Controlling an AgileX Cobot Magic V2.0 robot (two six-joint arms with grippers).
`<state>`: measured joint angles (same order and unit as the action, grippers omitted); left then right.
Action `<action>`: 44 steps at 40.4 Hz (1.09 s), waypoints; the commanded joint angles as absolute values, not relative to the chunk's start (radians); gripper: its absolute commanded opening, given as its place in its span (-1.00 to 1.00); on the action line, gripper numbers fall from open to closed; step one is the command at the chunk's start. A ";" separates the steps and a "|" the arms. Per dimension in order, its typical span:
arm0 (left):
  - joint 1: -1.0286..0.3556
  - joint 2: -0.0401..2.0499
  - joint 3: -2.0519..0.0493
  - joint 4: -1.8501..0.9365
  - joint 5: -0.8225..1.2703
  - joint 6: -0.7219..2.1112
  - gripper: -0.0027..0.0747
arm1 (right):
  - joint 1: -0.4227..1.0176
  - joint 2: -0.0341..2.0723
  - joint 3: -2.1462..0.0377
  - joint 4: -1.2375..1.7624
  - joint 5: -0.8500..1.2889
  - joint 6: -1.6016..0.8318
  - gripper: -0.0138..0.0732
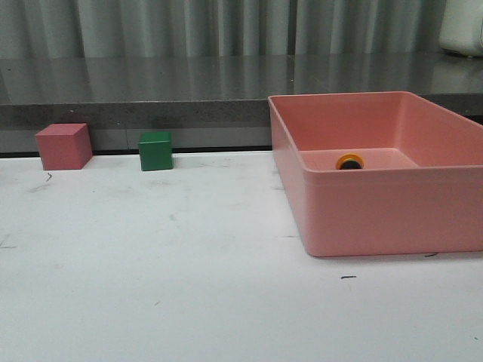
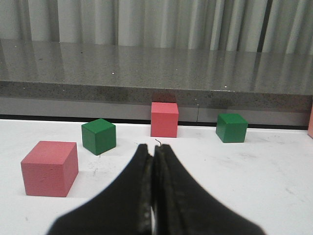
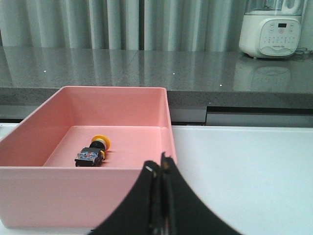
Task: Place and stand button with both arms
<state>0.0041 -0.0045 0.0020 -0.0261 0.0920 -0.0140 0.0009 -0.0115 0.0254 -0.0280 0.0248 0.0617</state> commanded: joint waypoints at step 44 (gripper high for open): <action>-0.002 0.416 -0.726 -0.038 0.448 -0.014 -0.98 | -0.003 0.434 -0.693 -0.035 0.574 0.048 -0.84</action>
<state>0.0041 0.3761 -0.6915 -0.0278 0.5154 -0.0140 0.0009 0.3904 -0.6572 -0.0280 0.5857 0.0617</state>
